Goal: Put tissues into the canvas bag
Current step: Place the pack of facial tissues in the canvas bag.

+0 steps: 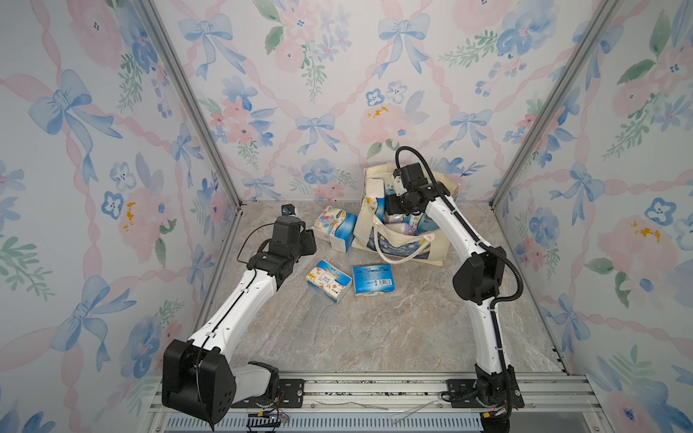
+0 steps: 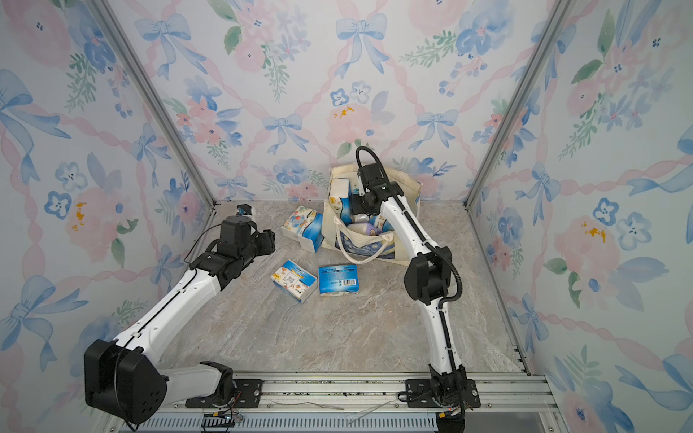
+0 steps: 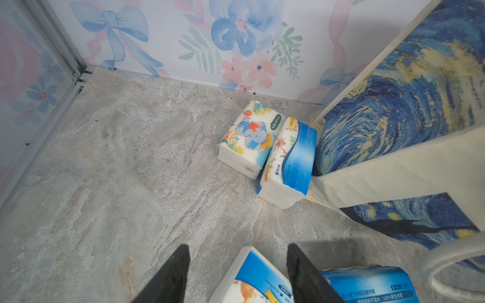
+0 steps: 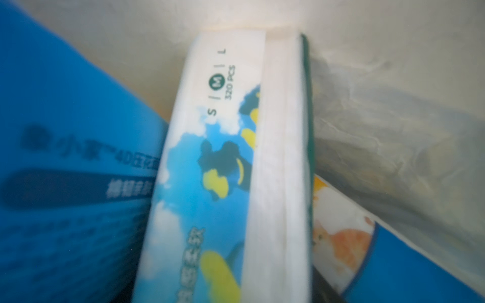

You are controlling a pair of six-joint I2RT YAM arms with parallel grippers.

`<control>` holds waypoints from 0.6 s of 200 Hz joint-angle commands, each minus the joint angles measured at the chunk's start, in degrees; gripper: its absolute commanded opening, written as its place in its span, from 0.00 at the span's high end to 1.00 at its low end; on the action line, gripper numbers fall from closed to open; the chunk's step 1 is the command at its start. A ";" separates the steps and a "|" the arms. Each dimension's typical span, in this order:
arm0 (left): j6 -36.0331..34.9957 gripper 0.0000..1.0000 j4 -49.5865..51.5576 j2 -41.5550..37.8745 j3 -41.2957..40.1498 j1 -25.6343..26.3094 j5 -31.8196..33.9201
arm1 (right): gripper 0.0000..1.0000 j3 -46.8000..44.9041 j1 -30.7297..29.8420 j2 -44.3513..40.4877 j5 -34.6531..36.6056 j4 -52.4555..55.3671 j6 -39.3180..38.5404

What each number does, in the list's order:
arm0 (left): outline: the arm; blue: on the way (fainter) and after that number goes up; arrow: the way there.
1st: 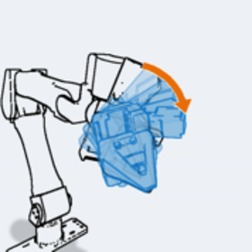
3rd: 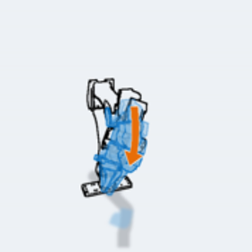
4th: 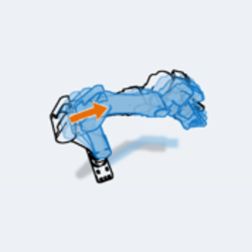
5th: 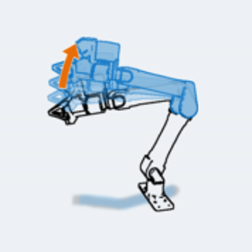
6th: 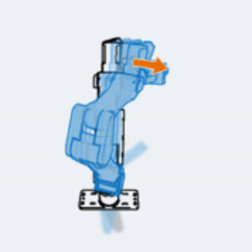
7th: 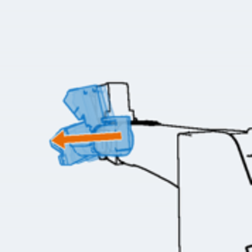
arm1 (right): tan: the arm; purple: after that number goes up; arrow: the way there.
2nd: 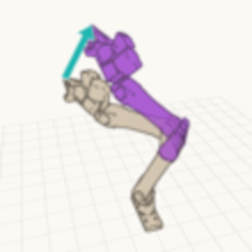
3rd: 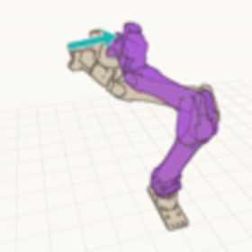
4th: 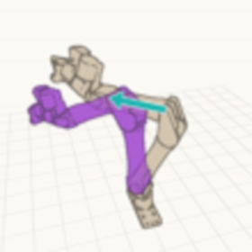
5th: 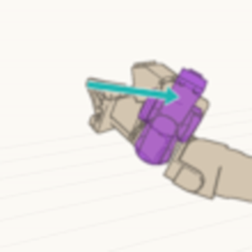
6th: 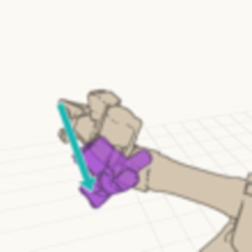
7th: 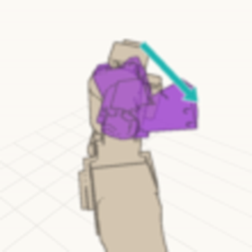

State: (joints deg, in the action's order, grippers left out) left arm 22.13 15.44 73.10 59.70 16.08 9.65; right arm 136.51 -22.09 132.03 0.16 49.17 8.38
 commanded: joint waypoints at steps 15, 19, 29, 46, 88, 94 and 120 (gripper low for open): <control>-0.95 0.38 1.08 0.86 1.38 -0.26 0.37 | 0.29 -8.98 1.80 -11.20 -2.78 -7.65 0.50; -0.95 0.38 1.16 0.90 1.37 -0.26 0.37 | 0.28 -9.94 1.88 -12.40 -2.89 -8.54 0.51; -0.95 0.38 1.17 0.90 1.35 -0.33 0.37 | 0.26 -12.11 2.22 -14.91 -3.20 -10.50 0.70; -0.86 0.38 1.17 0.99 1.45 -0.30 0.22 | 0.26 -14.65 2.83 -18.53 -4.10 -12.89 0.82; -0.68 0.39 1.17 1.43 1.56 -0.30 -0.21 | 0.25 -18.95 3.80 -24.02 -5.14 -15.52 0.40; -0.60 0.39 1.30 1.59 1.53 -0.26 -0.38 | 0.25 -19.92 3.81 -24.80 -5.52 -15.95 0.21; -0.60 0.41 3.14 2.78 2.50 -0.30 -0.70 | 0.24 -26.09 3.81 -29.68 -8.65 -19.62 -0.94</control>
State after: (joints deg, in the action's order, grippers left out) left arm 22.13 16.45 74.35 60.14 16.08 9.61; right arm 115.87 -18.46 105.65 -4.78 33.04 8.54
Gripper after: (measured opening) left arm 0.600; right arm 0.758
